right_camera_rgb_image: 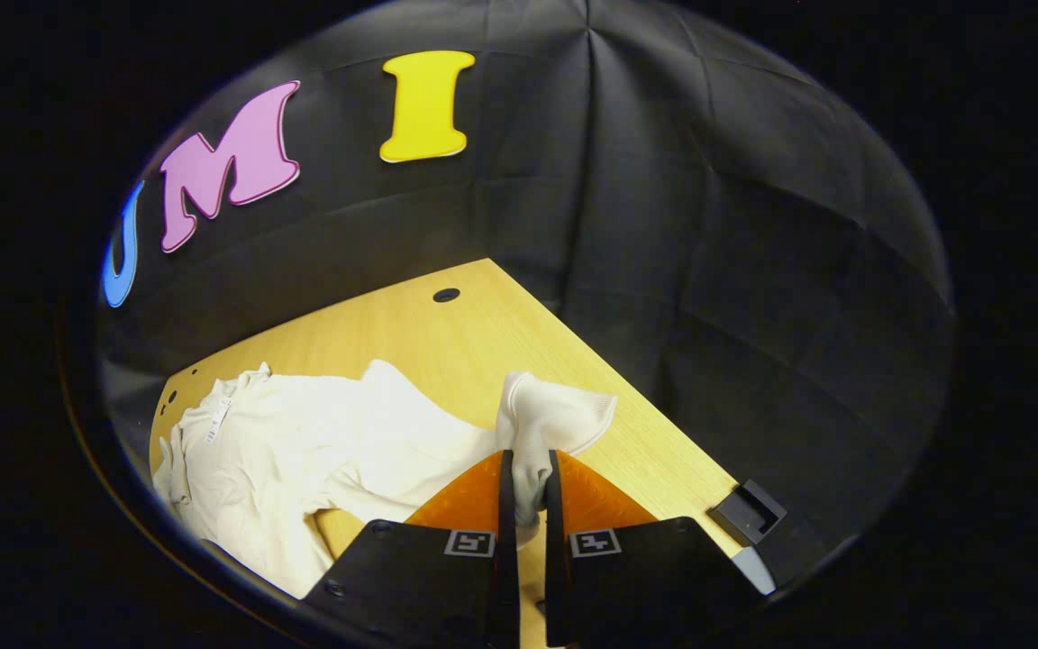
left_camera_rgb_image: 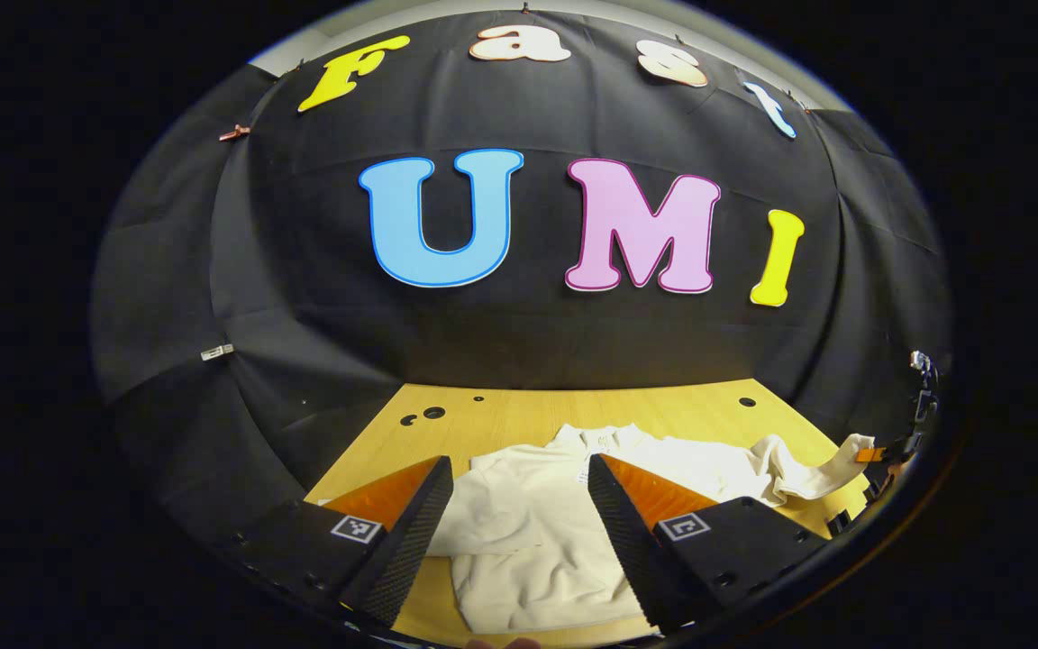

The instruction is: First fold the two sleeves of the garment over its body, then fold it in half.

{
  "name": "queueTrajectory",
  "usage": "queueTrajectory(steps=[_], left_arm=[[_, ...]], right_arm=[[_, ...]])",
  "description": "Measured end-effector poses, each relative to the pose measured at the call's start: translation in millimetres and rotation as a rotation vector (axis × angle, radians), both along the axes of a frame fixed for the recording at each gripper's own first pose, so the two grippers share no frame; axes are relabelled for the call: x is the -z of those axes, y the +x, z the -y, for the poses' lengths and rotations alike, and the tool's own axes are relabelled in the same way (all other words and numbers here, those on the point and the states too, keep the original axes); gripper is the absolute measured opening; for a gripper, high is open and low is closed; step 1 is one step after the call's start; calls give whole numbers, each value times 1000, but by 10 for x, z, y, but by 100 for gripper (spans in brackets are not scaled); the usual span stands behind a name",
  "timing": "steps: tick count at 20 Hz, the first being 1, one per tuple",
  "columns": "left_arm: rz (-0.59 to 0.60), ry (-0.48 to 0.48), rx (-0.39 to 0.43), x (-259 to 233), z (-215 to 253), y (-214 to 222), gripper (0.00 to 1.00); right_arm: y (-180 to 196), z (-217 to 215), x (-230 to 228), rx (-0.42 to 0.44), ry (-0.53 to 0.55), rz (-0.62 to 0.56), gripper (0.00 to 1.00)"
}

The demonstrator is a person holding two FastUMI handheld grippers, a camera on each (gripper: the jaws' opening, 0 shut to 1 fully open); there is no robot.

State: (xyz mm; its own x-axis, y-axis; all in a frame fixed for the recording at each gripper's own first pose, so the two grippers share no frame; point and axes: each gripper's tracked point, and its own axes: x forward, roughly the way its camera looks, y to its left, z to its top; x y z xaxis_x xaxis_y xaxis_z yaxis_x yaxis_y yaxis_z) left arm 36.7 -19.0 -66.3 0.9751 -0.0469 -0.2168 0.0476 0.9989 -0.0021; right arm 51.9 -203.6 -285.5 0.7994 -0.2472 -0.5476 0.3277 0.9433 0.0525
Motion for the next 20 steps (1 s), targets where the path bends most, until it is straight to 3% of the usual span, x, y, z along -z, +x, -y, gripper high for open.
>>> queueTrajectory(steps=[9, 20], left_arm=[[22, -32, 22, 12, -461, 92, 95], [13, -63, 3, 192, -1264, 265, 97]], right_arm=[[119, -1267, -531, -65, 72, 121, 16], [551, -2999, -646, -227, 121, 144, 16]])
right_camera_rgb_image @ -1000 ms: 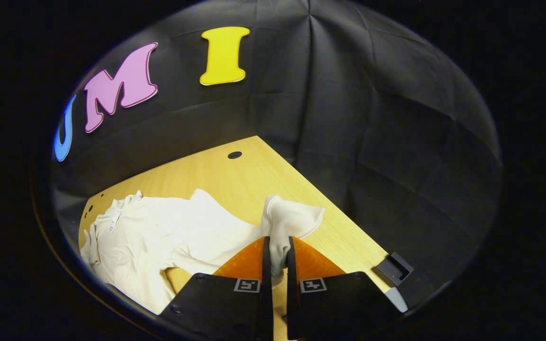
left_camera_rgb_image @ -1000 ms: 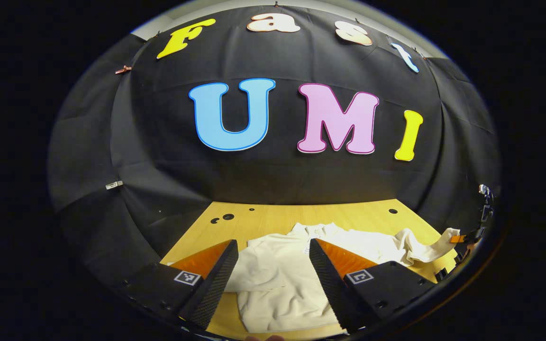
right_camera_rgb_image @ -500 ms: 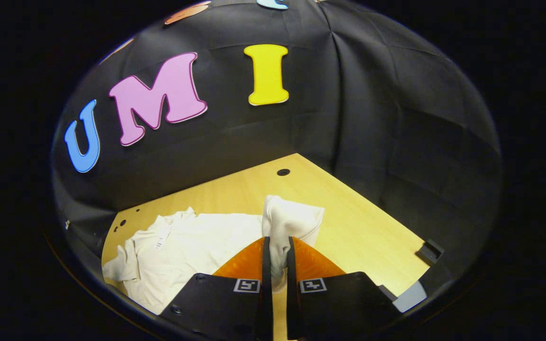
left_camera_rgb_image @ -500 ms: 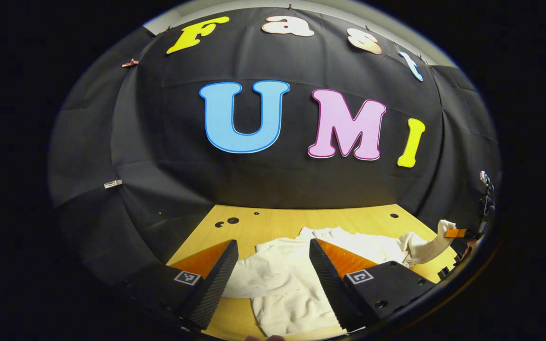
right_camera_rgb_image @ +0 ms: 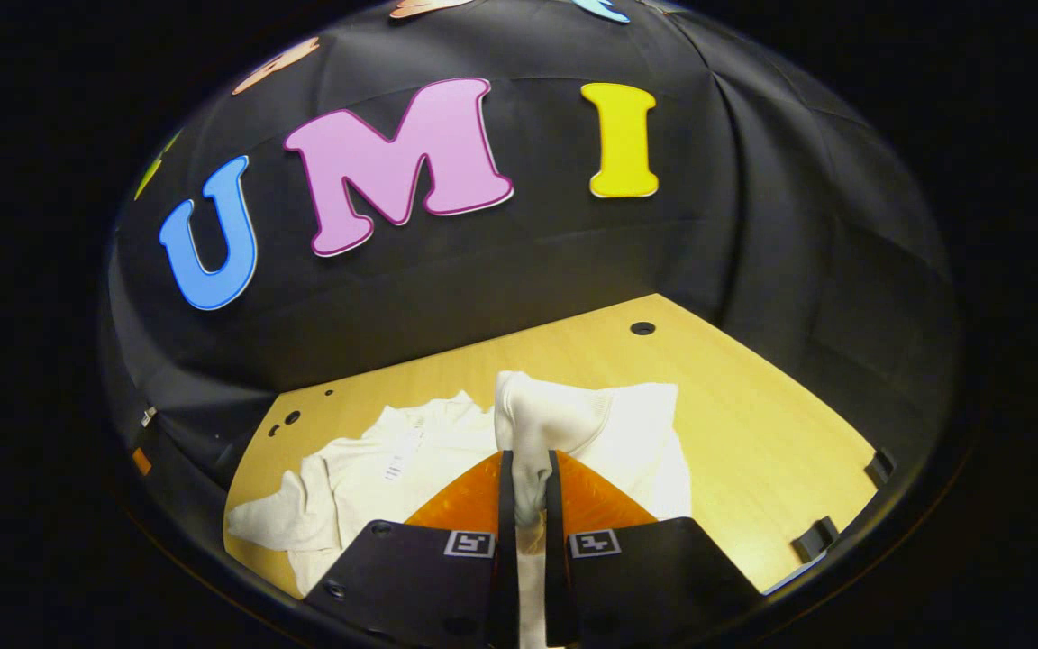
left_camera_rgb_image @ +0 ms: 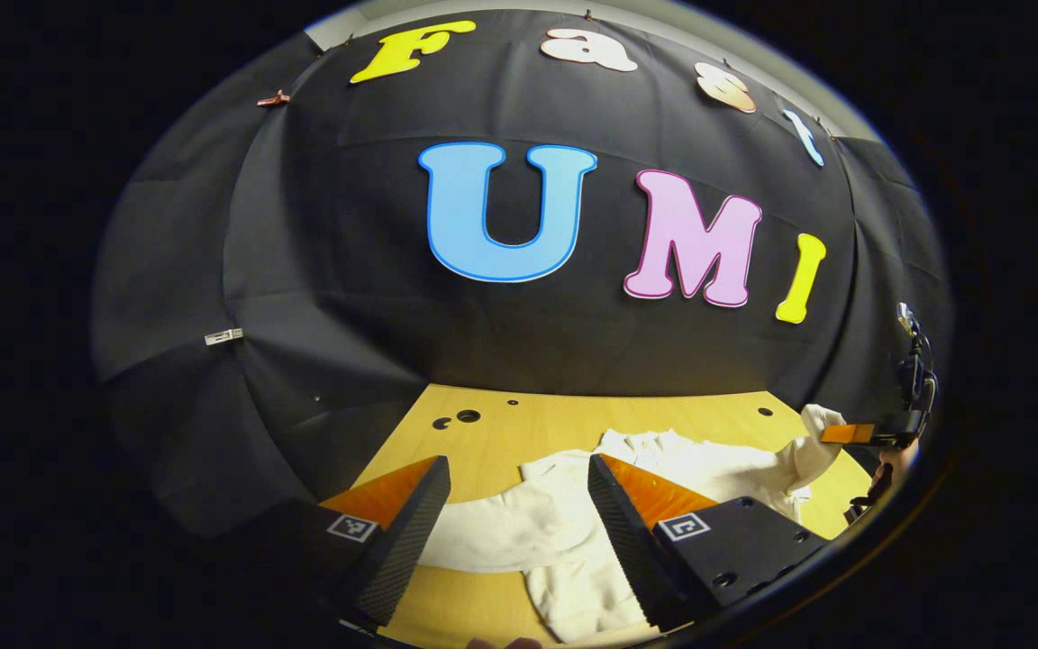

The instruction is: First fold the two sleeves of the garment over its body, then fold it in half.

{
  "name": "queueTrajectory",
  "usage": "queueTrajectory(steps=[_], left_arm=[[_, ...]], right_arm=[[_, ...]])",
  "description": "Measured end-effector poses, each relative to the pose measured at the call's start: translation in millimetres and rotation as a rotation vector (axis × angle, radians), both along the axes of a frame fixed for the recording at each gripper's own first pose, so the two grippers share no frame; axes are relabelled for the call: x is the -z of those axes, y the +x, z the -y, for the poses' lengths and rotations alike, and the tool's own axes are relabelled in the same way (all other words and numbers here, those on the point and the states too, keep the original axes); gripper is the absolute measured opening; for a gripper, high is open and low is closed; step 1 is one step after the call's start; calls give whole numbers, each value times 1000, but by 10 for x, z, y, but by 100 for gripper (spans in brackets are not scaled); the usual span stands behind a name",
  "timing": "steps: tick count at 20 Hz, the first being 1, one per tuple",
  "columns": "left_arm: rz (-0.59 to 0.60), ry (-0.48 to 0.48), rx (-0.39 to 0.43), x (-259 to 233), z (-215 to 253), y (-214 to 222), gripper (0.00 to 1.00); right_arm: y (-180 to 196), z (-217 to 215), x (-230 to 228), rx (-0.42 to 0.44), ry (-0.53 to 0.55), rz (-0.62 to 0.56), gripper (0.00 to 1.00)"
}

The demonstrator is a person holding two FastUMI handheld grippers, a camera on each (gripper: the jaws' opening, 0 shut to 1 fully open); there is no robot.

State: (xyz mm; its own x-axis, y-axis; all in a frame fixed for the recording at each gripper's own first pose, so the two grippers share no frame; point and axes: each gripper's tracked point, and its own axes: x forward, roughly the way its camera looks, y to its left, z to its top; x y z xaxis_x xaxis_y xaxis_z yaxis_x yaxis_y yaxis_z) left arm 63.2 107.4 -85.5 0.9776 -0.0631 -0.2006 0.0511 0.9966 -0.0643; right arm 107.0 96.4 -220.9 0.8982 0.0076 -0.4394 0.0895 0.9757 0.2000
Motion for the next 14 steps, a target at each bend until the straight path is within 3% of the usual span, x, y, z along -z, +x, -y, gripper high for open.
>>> queueTrajectory(steps=[7, 14], left_arm=[[-38, -2, -47, 240, -591, 113, 97], [-70, 7, -85, 495, -998, 129, 97]], right_arm=[[247, -1020, 335, -102, 3, -56, 15], [255, -1597, 1053, -184, -68, -189, 15]])
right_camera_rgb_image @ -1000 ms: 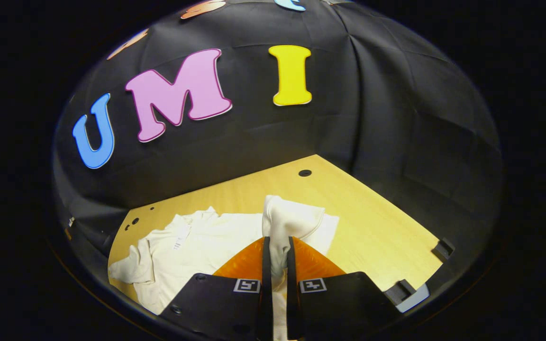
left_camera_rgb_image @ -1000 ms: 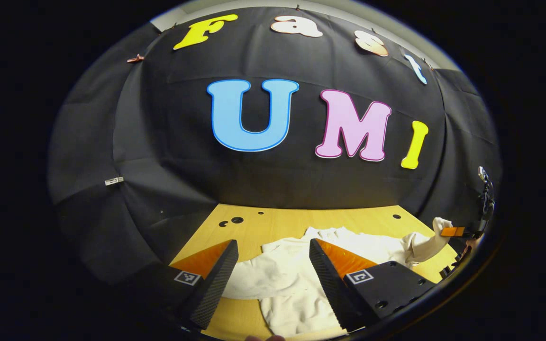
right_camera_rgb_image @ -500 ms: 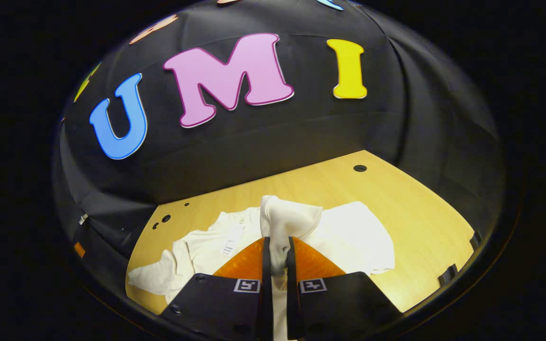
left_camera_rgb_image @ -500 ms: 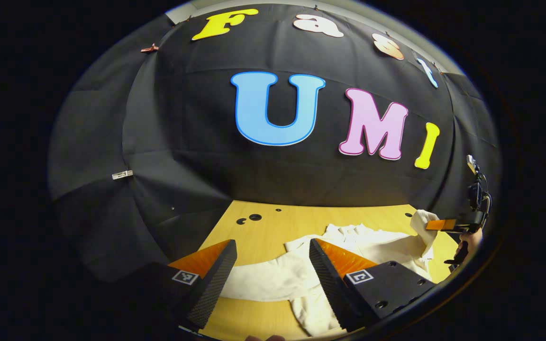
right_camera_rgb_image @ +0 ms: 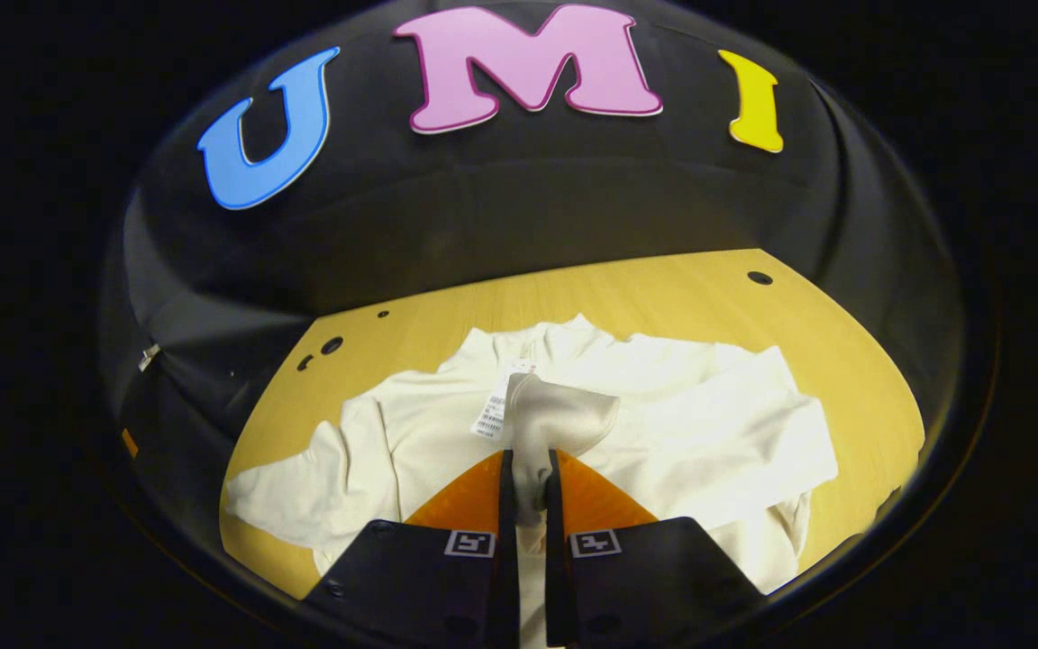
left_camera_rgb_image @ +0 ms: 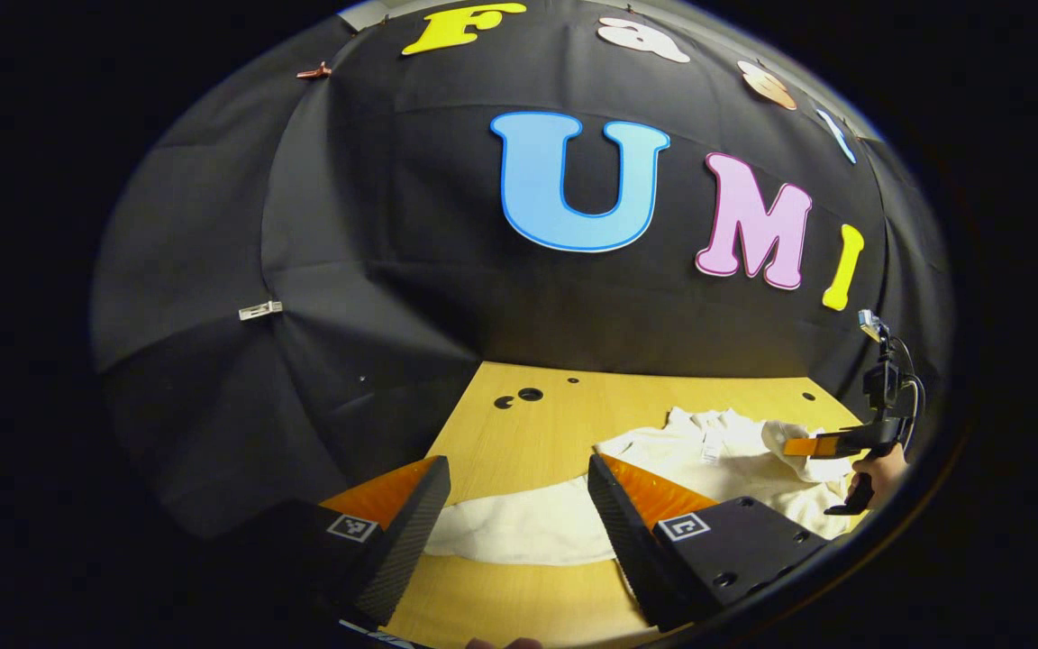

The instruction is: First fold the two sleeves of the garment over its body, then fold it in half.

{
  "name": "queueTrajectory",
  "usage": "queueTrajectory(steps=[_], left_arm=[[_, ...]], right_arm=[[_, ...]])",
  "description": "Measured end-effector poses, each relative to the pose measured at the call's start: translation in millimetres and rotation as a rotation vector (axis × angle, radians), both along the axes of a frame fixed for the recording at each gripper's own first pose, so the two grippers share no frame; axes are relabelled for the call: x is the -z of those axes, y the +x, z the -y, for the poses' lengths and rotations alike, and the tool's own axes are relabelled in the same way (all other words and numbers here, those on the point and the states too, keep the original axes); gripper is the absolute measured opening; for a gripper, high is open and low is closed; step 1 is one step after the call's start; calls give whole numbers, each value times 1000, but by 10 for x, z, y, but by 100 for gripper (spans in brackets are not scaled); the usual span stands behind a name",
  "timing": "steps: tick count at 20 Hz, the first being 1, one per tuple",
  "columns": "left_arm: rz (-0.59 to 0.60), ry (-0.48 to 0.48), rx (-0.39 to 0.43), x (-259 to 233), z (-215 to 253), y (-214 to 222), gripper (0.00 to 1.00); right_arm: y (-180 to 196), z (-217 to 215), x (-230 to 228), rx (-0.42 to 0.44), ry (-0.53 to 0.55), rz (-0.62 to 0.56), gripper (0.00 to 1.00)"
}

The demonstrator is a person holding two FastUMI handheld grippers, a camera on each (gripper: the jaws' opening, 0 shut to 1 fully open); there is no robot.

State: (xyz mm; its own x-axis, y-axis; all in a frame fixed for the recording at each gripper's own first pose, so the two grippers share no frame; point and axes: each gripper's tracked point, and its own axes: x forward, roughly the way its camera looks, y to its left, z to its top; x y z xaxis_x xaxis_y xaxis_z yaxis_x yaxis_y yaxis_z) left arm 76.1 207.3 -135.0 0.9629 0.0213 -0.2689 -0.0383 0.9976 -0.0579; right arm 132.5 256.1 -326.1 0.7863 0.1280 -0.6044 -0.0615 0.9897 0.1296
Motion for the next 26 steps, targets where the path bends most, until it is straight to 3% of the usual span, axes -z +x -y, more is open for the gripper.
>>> queueTrajectory(steps=[6, 9, 11, 12, 13, 14, 15, 16, 18, 21, 23, 24, 26], left_arm=[[-48, -35, -51, 275, -286, 8, 97], [-70, -28, -62, 437, -345, 15, 97], [-90, -23, -64, 554, -375, 26, 97], [-97, -24, -62, 604, -379, 40, 97], [-107, -27, -60, 672, -372, 73, 97], [-122, -35, -54, 739, -375, 106, 97], [-139, -46, -48, 817, -382, 118, 97], [-150, -52, -46, 883, -398, 141, 97], [-183, -52, -51, 1048, -467, 199, 97], [-238, -55, -61, 1277, -514, 284, 97], [-266, -49, -77, 1399, -596, 331, 98], [-283, -42, -82, 1464, -631, 347, 96], [-326, -32, -83, 1628, -657, 412, 97]], right_arm=[[-92, -155, 428, -57, -83, -92, 16], [-148, -248, 586, -63, -55, -145, 17], [-197, -381, 645, -76, -8, -172, 25], [-227, -433, 674, -89, 2, -180, 21], [-240, -490, 675, -108, 13, -181, 35], [-276, -573, 660, -128, 26, -181, 43], [-309, -636, 654, -145, 40, -182, 34], [-333, -696, 633, -158, 55, -179, 61], [-366, -700, 575, -163, 66, -176, 80], [-393, -679, 426, -164, 96, -161, 81], [-424, -633, 297, -161, 111, -143, 85], [-444, -607, 242, -161, 116, -135, 93], [-501, -543, 152, -164, 120, -126, 95]])
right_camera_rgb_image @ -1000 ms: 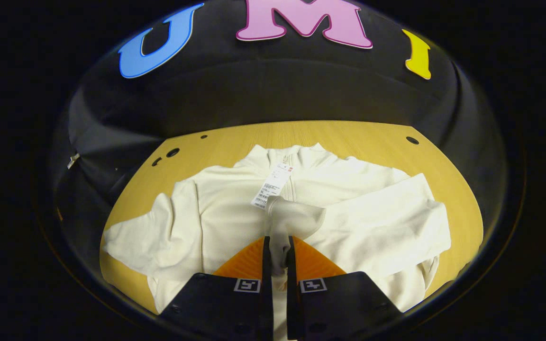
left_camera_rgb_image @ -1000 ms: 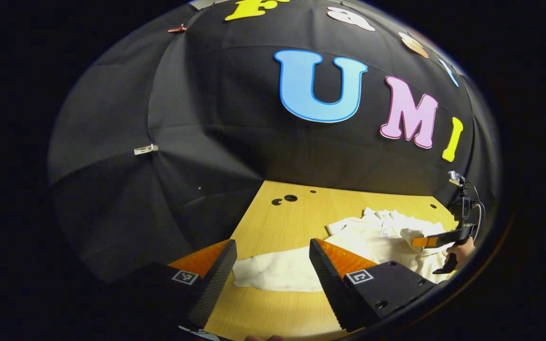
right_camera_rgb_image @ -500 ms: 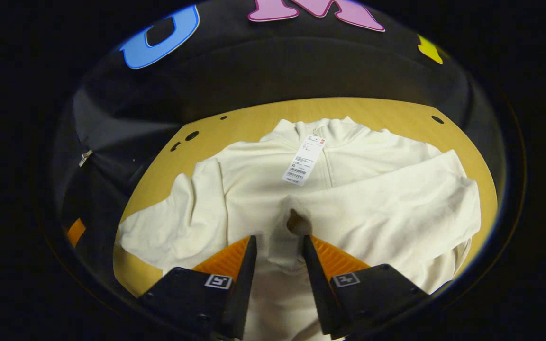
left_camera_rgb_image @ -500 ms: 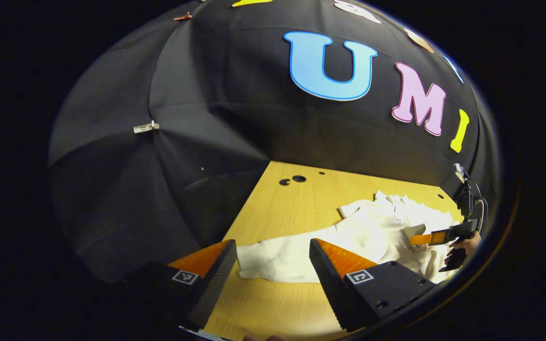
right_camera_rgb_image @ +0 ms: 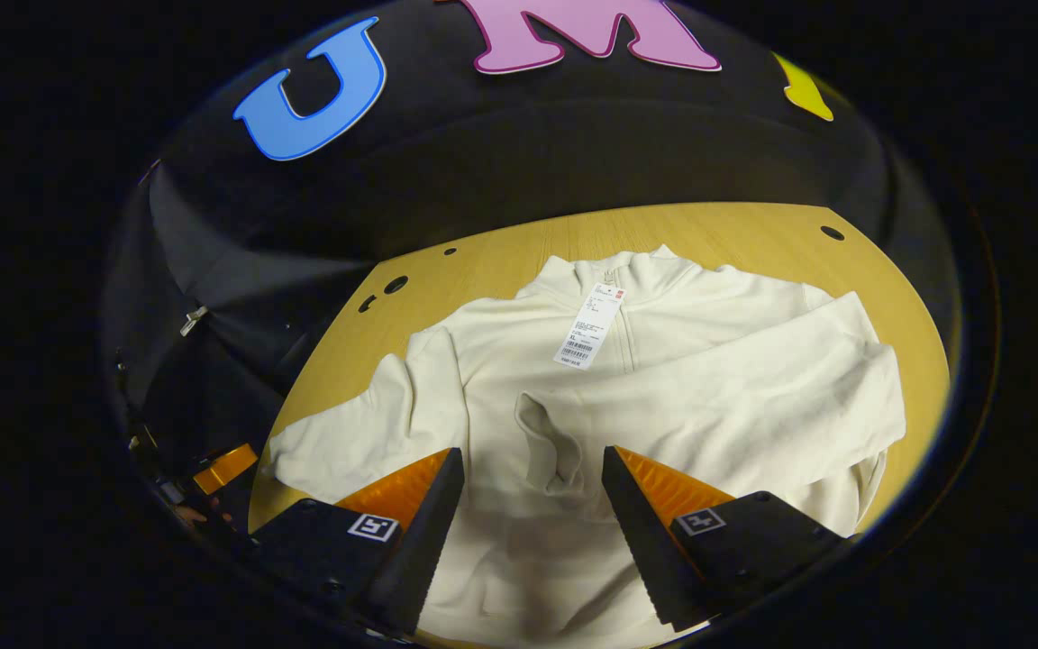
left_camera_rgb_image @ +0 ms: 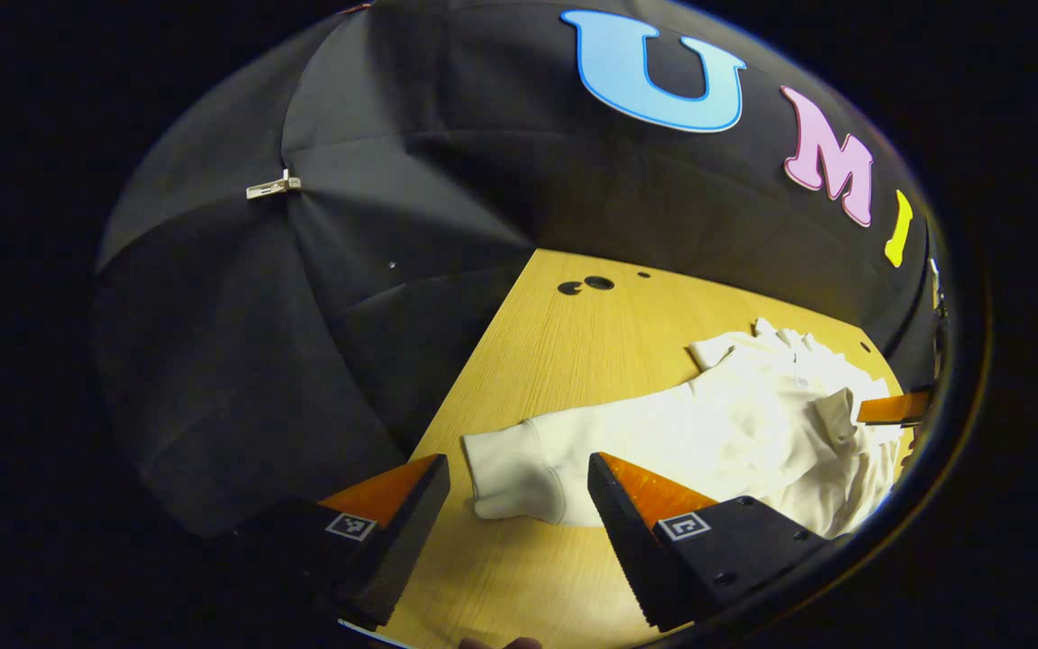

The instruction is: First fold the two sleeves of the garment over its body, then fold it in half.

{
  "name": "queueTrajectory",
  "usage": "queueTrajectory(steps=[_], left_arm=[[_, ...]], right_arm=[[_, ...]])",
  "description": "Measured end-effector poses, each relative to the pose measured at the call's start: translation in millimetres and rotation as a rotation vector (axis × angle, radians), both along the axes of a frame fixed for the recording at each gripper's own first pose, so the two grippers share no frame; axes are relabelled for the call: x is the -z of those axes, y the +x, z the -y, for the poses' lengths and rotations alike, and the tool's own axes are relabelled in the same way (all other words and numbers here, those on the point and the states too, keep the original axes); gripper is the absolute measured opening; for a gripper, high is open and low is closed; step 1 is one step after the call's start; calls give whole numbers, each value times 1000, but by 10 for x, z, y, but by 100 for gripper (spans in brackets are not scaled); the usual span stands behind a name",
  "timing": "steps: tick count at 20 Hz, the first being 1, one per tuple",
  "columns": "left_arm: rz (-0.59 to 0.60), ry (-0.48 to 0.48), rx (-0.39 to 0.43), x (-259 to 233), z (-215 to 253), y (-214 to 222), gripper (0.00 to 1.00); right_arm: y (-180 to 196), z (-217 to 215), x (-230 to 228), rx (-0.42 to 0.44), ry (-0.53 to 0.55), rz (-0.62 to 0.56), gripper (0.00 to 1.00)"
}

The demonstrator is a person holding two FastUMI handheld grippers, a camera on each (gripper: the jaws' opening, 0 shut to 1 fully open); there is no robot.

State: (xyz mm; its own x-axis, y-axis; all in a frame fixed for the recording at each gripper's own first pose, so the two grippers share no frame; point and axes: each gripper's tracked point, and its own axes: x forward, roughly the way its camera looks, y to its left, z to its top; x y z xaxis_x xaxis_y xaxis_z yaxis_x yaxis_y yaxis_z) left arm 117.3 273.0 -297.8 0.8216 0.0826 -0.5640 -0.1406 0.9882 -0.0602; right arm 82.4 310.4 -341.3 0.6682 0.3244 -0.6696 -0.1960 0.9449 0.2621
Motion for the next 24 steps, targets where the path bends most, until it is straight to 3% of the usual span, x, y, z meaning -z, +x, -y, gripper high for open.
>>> queueTrajectory(steps=[6, 13, 14, 17, 19, 22, 23, 24], left_arm=[[-133, -31, 2, 445, -12, 139, 98], [-167, 22, 32, 496, 0, 201, 99], [-167, 21, 57, 490, 48, 225, 95], [-153, -8, 85, 466, 129, 301, 34], [-153, -47, 76, 466, 116, 308, 22], [-167, -82, 51, 434, 125, 305, 13], [-169, -76, 43, 419, 127, 277, 5], [-163, -57, 38, 381, 134, 261, 10]], right_arm=[[-228, 234, -183, -2, 9, 13, 95], [-419, 574, -139, 66, 13, -15, 95], [-419, 621, -149, 74, 15, -12, 95], [-451, 756, -222, 87, 15, 2, 95], [-511, 874, -269, 97, 14, 10, 95], [-607, 1161, -271, 131, 11, 9, 95], [-638, 1251, -260, 146, 12, 5, 95], [-678, 1342, -251, 160, 11, 1, 95]])
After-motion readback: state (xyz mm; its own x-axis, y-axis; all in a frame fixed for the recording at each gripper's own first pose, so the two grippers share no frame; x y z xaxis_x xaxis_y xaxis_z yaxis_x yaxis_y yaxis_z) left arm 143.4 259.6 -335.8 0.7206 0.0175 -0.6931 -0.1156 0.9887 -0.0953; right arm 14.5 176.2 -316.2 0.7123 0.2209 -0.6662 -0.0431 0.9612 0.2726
